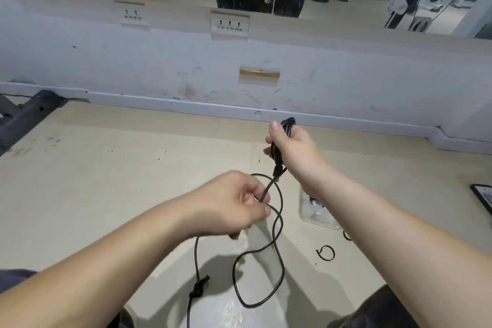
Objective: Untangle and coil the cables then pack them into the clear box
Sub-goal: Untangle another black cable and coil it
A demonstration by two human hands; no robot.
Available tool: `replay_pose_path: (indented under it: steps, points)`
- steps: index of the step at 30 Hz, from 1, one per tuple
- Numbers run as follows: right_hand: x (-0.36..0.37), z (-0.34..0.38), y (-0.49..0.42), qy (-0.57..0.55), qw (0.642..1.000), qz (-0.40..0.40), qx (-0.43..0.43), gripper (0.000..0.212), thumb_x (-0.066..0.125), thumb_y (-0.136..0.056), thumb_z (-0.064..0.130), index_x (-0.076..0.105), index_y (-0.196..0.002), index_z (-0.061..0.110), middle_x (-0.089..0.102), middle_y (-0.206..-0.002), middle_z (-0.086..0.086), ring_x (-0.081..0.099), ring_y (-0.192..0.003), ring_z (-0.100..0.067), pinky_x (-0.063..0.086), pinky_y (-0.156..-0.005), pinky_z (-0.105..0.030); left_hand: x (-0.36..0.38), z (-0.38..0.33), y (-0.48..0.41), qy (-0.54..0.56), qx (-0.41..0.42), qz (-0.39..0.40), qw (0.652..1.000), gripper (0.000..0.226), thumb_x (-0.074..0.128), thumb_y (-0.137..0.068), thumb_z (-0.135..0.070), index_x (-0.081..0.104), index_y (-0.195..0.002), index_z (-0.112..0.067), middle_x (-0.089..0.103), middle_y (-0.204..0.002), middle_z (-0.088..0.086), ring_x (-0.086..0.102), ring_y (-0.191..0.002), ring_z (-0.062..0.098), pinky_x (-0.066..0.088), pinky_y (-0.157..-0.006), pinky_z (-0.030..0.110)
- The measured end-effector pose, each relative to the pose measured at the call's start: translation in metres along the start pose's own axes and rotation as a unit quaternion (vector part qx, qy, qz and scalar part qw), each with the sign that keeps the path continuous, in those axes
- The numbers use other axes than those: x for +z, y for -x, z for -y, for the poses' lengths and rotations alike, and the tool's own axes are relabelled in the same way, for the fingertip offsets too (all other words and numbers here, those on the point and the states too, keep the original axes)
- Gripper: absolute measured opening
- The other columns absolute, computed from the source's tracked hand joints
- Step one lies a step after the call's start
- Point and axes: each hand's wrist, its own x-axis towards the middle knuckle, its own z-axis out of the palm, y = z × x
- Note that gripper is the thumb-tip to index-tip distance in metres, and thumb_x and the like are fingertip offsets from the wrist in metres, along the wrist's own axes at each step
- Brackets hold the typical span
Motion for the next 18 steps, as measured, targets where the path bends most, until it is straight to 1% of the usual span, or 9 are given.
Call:
replay_pose_path:
  steps: [2, 4, 5, 8, 10, 12, 14, 16, 18]
  points:
    - [0.0, -0.001, 0.003, 0.061, 0.997, 0.029, -0.021, 0.044, 0.054, -0.097, 0.055, 0.06, -0.105, 0.012, 0.073, -0.107, -0.012, 0.076, -0.087, -0.018, 0.06, -0.085, -0.052, -0.017, -0.001, 0.0, -0.059, 0.036, -0.073, 0.995, 0.006, 0.066, -0.097, -0.021, 0.072, -0.097, -0.021, 0.05, -0.054, -0.011, 0.047, -0.053, 0.014, 0.052, -0.058, 0.032]
    - [-0.001, -0.004, 0.006, 0.092, 0.993, 0.072, -0.023, 0.045, 0.057, -0.094, 0.055, 0.063, -0.102, 0.012, 0.075, -0.103, -0.009, 0.076, -0.088, -0.02, 0.059, -0.086, -0.051, -0.032, 0.001, 0.002, -0.177, 0.078, -0.164, 0.967, 0.008, 0.067, -0.095, -0.037, 0.074, -0.093, -0.034, 0.059, -0.057, -0.016, 0.049, -0.053, 0.006, 0.049, -0.061, 0.03]
    - [0.0, -0.004, 0.008, 0.087, 0.991, 0.101, -0.014, 0.043, 0.058, -0.095, 0.054, 0.064, -0.1, 0.011, 0.076, -0.1, -0.009, 0.076, -0.088, -0.023, 0.059, -0.085, -0.048, -0.038, 0.002, 0.004, -0.204, 0.09, -0.206, 0.953, 0.008, 0.068, -0.093, -0.044, 0.074, -0.093, -0.04, 0.062, -0.061, -0.019, 0.053, -0.057, 0.005, 0.049, -0.061, 0.029]
    - [0.004, 0.003, 0.014, 0.001, 0.979, 0.201, 0.029, 0.05, 0.053, -0.099, 0.056, 0.065, -0.093, 0.009, 0.077, -0.094, -0.018, 0.074, -0.074, -0.026, 0.053, -0.065, -0.028, -0.052, 0.007, 0.006, -0.235, 0.112, -0.305, 0.916, 0.017, 0.065, -0.091, -0.06, 0.073, -0.093, -0.046, 0.064, -0.069, -0.021, 0.056, -0.067, 0.005, 0.047, -0.062, 0.03]
    - [0.007, 0.011, 0.018, -0.027, 0.966, 0.253, 0.034, 0.058, 0.049, -0.095, 0.066, 0.063, -0.085, 0.01, 0.076, -0.093, -0.025, 0.07, -0.071, -0.029, 0.05, -0.067, -0.028, -0.058, 0.011, 0.005, -0.278, 0.116, -0.344, 0.889, 0.034, 0.054, -0.09, -0.071, 0.074, -0.092, -0.044, 0.063, -0.077, -0.017, 0.057, -0.075, 0.008, 0.046, -0.063, 0.031]
    - [0.009, 0.017, 0.022, -0.061, 0.951, 0.299, 0.039, 0.06, 0.049, -0.093, 0.069, 0.06, -0.079, 0.012, 0.074, -0.094, -0.028, 0.068, -0.069, -0.029, 0.052, -0.064, -0.029, -0.061, 0.013, 0.005, -0.312, 0.115, -0.338, 0.88, 0.045, 0.038, -0.091, -0.076, 0.071, -0.102, -0.048, 0.059, -0.085, -0.014, 0.056, -0.087, 0.009, 0.045, -0.066, 0.032]
    - [0.011, 0.022, 0.027, -0.104, 0.935, 0.335, 0.053, 0.054, 0.054, -0.092, 0.065, 0.058, -0.075, 0.014, 0.072, -0.09, -0.028, 0.065, -0.063, -0.025, 0.051, -0.058, -0.026, -0.058, 0.017, 0.005, -0.312, 0.122, -0.299, 0.893, 0.047, 0.028, -0.097, -0.072, 0.063, -0.123, -0.054, 0.058, -0.096, -0.015, 0.056, -0.1, 0.011, 0.048, -0.076, 0.034]
    - [0.012, 0.023, 0.031, -0.14, 0.917, 0.368, 0.067, 0.045, 0.061, -0.092, 0.053, 0.058, -0.074, 0.012, 0.07, -0.083, -0.024, 0.062, -0.058, -0.022, 0.05, -0.059, -0.027, -0.052, 0.021, 0.003, -0.222, 0.125, -0.239, 0.937, 0.046, 0.028, -0.104, -0.063, 0.053, -0.141, -0.051, 0.064, -0.114, -0.019, 0.057, -0.118, 0.007, 0.049, -0.097, 0.037]
    - [0.01, 0.022, 0.033, -0.15, 0.908, 0.386, 0.069, 0.039, 0.066, -0.091, 0.043, 0.064, -0.077, 0.006, 0.068, -0.079, -0.021, 0.06, -0.057, -0.021, 0.047, -0.059, -0.027, -0.042, 0.021, 0.002, -0.04, 0.102, -0.174, 0.979, 0.044, 0.031, -0.108, -0.054, 0.051, -0.147, -0.047, 0.067, -0.127, -0.022, 0.054, -0.128, -0.004, 0.041, -0.112, 0.025]
